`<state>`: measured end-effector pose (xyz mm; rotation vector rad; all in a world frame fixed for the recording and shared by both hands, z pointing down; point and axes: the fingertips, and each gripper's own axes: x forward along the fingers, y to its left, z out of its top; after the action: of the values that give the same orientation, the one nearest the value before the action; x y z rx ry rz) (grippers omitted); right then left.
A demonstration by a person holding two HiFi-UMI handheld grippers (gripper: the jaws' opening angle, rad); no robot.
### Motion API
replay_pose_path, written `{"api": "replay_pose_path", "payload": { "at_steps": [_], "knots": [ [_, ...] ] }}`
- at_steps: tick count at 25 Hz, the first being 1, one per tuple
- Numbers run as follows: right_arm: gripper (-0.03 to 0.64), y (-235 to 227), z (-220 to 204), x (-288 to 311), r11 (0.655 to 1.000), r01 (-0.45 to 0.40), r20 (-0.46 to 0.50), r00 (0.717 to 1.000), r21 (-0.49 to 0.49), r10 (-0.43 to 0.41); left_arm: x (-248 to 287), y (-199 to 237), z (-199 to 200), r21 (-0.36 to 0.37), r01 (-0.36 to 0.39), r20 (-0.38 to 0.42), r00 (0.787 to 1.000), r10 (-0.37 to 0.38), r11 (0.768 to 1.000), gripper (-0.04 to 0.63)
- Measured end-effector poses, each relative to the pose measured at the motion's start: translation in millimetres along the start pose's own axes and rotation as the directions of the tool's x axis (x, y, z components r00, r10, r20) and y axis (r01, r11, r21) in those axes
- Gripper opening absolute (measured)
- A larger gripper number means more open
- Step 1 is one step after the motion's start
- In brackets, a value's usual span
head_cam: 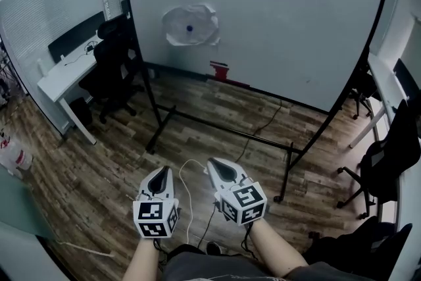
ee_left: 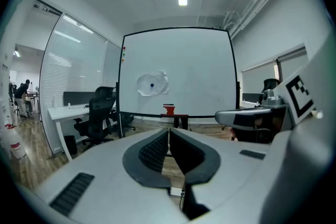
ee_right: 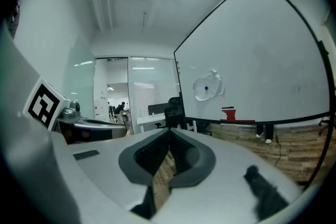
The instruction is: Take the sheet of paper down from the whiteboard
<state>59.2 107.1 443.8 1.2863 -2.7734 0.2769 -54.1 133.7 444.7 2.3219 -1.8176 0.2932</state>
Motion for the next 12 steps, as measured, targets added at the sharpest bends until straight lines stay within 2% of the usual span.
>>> {"api": "replay_pose_path", "payload": {
  "at_steps": [7, 12],
  "knots": [
    [0.023, -20.0, 1.5, 8.3, 0.999, 0.019, -0.007, 1.000, 0.026, -0.019, 10.3, -0.4, 13.6, 0.028, -0.009, 0.009, 1.000, 0.009, 1.000, 0.023],
    [0.023, -20.8, 1.0, 25.3, 1.000, 0.010, -0.017, 1.000, 0.023, -0.009, 20.9, 12.4, 18.4, 0.013, -0.018, 0.021, 1.000, 0.018, 1.000, 0.023]
  ]
}}
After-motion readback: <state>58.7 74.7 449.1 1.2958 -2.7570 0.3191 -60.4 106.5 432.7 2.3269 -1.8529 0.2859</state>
